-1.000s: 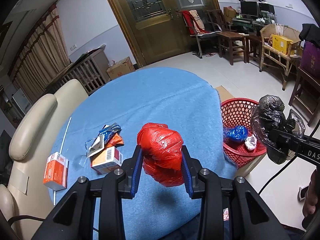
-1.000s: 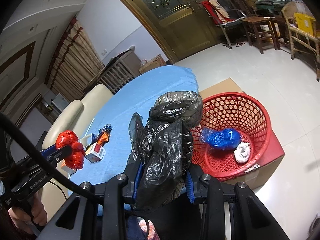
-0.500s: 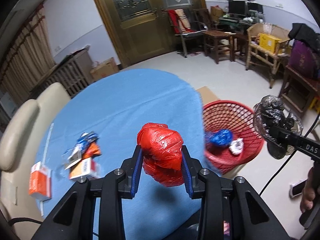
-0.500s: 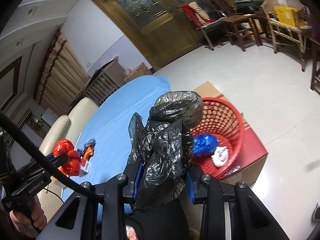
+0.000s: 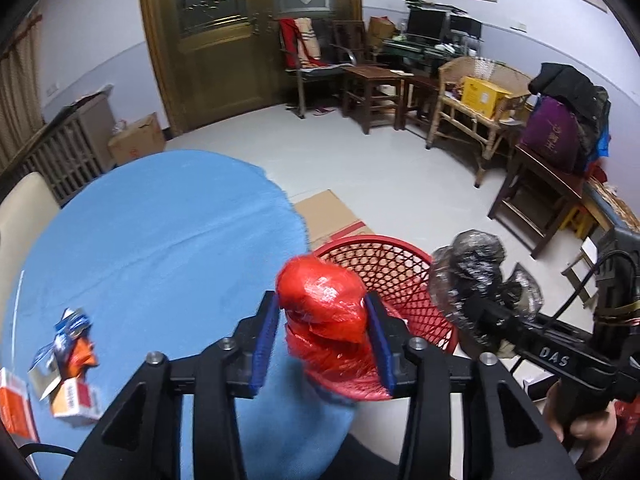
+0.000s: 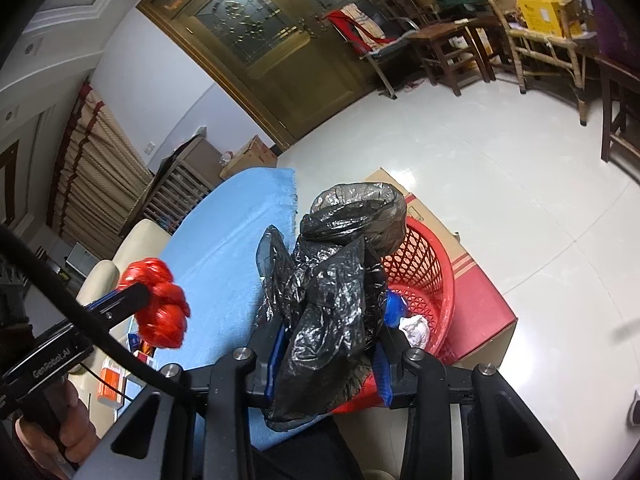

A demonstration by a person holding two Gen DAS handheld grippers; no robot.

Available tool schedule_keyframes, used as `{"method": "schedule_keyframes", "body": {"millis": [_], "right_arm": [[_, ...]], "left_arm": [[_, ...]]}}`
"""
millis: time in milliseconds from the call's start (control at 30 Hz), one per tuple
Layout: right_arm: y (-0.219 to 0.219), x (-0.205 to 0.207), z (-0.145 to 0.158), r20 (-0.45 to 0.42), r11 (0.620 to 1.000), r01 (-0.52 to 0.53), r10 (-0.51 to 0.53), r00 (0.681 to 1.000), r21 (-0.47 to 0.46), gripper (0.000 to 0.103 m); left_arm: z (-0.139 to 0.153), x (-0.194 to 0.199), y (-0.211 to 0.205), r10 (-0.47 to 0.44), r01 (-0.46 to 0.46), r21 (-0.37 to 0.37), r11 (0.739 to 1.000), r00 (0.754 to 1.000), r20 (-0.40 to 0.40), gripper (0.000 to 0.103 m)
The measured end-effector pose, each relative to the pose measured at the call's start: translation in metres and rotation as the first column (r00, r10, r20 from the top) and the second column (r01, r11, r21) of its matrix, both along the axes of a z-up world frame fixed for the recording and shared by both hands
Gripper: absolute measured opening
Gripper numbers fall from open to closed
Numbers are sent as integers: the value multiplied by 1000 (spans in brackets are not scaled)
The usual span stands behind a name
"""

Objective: Collect trash
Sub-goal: 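Open both tools to drop the bags into the basket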

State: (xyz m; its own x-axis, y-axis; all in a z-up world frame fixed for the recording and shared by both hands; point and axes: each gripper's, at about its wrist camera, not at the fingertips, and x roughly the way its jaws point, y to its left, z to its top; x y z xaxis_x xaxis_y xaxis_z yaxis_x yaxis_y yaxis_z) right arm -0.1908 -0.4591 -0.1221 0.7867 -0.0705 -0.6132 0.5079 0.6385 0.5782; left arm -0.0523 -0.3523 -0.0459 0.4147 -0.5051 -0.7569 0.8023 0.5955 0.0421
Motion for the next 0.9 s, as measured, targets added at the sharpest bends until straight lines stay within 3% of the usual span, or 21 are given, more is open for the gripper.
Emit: {"method": "schedule_keyframes", "body": {"millis": [33, 67, 100, 333, 567, 700, 900], "right_arm": [[-2, 2, -2, -5, 1000, 4, -4, 1000, 10, 49], [-4, 3, -4, -2, 1000, 4, -4, 1000, 27, 67], [-5, 3, -6, 7, 999, 6, -6, 1000, 44, 71], [-2, 8, -6, 9, 999, -1, 1, 1000, 45, 71], [16, 13, 4, 11, 998, -57, 57, 998, 25, 71], [39, 29, 19, 8, 992, -122, 122, 992, -9, 71], [87, 64, 35, -17, 967, -248, 247, 969, -59, 71]], "left_arm": [[-2, 0, -2, 1, -1, 1, 1000, 1000, 0, 63], [-4, 0, -3, 3, -3, -4, 1000, 1000, 0, 67], [-6, 0, -3, 1, -1, -9, 1000, 1000, 0, 67], [-3, 10, 34, 50, -50, 3, 999, 999, 18, 67], [-10, 12, 130, 201, -203, 26, 979, 977, 77, 67], [-23, 18, 210, 355, -358, 39, 933, 932, 69, 67], [-32, 30, 317, 587, -588, 12, 809, 809, 37, 67]]}}
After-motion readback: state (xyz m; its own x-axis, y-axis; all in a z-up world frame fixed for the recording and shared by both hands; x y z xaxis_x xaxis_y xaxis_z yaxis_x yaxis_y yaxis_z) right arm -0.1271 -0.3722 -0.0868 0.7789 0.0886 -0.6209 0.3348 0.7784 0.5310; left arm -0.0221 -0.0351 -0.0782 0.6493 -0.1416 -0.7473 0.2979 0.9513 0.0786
